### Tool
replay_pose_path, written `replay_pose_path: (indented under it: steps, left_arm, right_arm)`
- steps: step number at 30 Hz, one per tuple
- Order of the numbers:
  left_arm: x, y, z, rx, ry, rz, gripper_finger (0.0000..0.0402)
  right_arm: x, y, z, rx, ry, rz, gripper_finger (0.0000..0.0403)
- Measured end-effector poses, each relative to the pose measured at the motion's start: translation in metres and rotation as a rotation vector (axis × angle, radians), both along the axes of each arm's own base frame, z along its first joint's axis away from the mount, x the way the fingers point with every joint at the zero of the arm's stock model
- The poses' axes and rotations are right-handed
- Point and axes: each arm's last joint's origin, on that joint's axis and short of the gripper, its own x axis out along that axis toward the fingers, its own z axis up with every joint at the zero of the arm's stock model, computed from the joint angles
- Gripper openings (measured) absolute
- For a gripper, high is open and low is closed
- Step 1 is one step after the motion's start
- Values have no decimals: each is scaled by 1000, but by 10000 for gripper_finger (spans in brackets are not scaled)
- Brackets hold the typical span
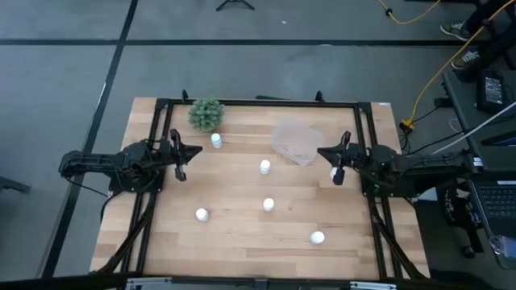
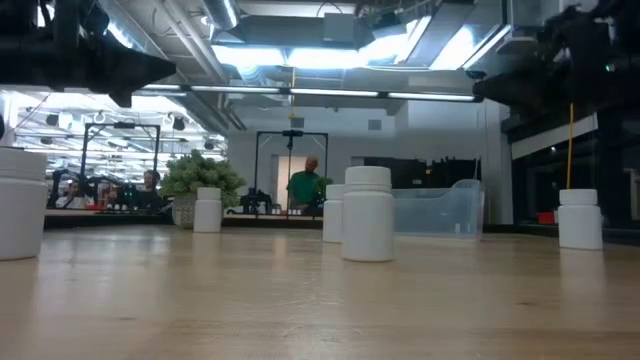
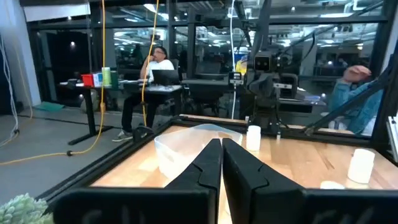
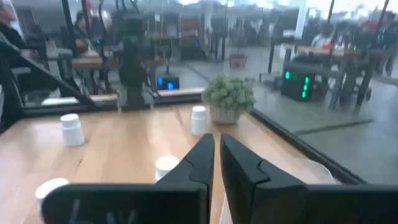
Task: Pick and place pill bottles into a basket
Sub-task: Put the white pill bottle into the transparent bin
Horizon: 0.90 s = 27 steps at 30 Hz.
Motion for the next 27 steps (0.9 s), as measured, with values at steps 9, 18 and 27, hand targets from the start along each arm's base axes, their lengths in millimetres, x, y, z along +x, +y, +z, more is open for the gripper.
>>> replay_pose_path:
  steps: [9,18,27]
  left_arm:
    - [11,1,14,9,95,28,19]
    - [15,6,18,110,184,214,55]
    - [16,4,17,118,188,145,122]
  right_arm:
    - [14,0,28,-22,91,1,32]
    - [15,-1,29,17,81,-22,33]
    - [15,-1,29,-35,97,-37,99]
